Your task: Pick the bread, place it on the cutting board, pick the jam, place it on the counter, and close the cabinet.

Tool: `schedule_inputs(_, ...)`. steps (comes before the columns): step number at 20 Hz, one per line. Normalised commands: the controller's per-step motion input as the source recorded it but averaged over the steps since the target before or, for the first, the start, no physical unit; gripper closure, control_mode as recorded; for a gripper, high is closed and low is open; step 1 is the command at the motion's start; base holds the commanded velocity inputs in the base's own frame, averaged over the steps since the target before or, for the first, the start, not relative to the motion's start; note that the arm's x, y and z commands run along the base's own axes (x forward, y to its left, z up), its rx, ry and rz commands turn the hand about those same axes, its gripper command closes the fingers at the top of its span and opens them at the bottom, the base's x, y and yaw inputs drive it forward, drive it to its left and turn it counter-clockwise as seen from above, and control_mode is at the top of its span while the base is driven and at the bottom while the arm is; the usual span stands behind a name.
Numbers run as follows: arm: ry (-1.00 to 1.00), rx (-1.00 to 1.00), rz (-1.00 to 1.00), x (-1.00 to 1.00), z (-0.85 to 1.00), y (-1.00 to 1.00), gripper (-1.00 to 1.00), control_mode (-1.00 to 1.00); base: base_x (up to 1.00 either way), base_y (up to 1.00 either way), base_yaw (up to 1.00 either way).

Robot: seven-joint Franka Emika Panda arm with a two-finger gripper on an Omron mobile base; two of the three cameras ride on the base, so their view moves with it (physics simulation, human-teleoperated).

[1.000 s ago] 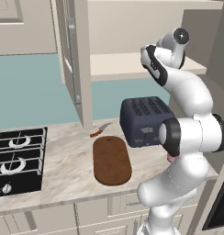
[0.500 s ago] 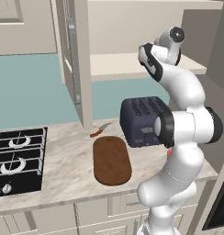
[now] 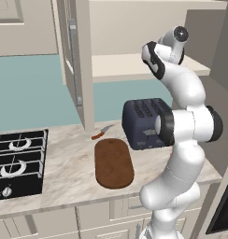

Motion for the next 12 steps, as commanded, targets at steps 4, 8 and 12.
schedule_inputs(4, 0.0, 0.0, 0.0, 0.05, 0.0, 0.0, -1.0, -1.0, 0.0, 0.0, 0.0)
schedule_inputs(8, 0.0, 0.0, 0.0, 0.0, -0.02, 0.0, -1.0, -1.0, 0.0, 0.0, 0.0)
schedule_inputs(12, 0.01, 0.0, 0.0, 0.0, -0.11, 0.0, -1.0, -1.0, 0.0, 0.0, 0.0)
